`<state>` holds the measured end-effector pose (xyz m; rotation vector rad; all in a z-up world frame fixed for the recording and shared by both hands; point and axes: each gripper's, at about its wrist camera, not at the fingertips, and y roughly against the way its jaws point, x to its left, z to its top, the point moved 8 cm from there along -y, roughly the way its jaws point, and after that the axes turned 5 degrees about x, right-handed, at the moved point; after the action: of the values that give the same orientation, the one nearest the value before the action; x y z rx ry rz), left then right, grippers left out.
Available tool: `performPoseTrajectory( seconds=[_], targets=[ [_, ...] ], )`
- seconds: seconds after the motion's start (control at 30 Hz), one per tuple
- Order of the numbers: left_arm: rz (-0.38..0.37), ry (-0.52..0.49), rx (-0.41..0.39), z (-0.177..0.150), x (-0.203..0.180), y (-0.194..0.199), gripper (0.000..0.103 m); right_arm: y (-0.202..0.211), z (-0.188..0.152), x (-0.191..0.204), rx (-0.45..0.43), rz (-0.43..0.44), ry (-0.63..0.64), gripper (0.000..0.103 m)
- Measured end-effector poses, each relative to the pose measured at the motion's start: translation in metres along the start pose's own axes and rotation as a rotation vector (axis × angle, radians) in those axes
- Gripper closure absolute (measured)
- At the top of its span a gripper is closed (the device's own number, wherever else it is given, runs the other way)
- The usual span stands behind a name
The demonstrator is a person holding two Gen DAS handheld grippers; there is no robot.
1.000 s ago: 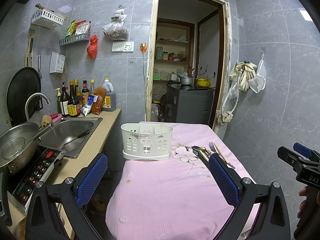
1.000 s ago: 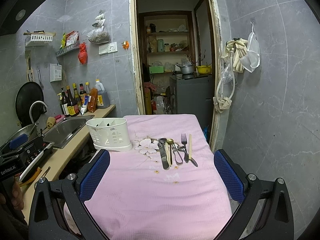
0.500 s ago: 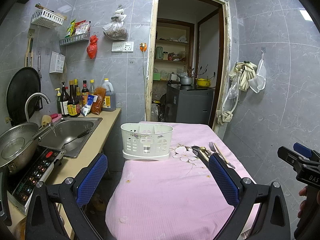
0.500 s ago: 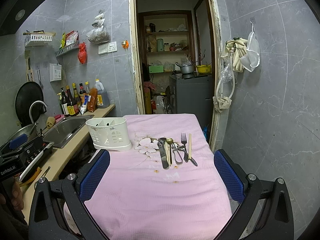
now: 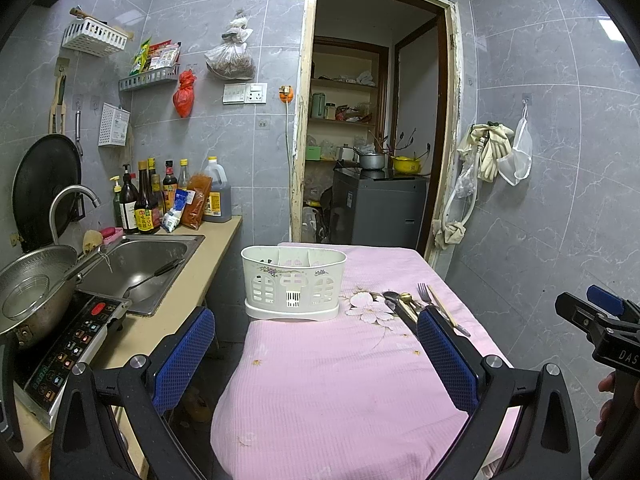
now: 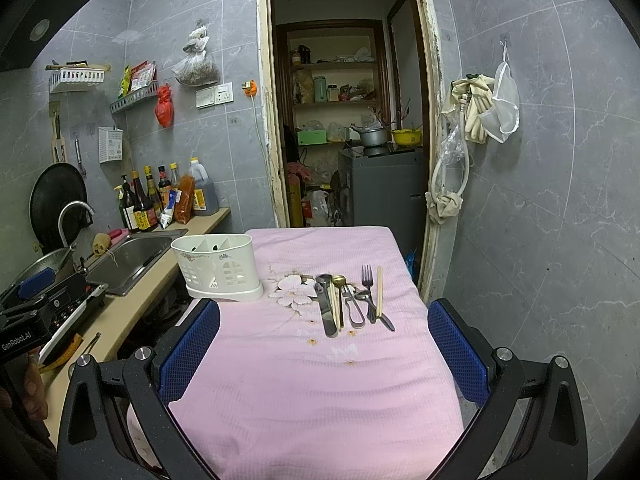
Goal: Organize utensils
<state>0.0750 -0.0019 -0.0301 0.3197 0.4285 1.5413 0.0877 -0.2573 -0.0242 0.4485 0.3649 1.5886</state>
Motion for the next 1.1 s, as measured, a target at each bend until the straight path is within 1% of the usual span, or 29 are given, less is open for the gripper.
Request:
performPoseTrajectory(
  seconds=[0.6,0.73,0.77,0.8,0.97,1.1],
  targets=[
    [0.0,0.001,0.004,0.0,-0.001,-0.001,0.001,-0.002,-0.003,0.0,0.002,0.005,0.002,0.001],
    [0.0,0.001,0.012,-0.004,0.0,-0.004,0.001,-0.003,-0.008,-0.002,0.0,0.004,0.007,0.001],
    [-0.001,0.0,0.017,-0.015,-0.006,-0.009,0.001,-0.003,-0.009,-0.001,0.0,0.003,0.007,0.001],
    [-0.003,0.0,0.021,-0.017,-0.007,-0.011,0.001,-0.004,-0.009,-0.004,0.001,0.002,0.007,0.001],
    [-0.007,-0.004,0.026,-0.018,-0.013,-0.017,0.001,-0.002,-0.009,-0.012,0.01,-0.005,0.009,0.001],
    [-0.015,-0.008,0.033,-0.012,-0.016,-0.023,0.001,-0.003,-0.003,-0.016,0.007,-0.016,0.01,0.001]
  ],
)
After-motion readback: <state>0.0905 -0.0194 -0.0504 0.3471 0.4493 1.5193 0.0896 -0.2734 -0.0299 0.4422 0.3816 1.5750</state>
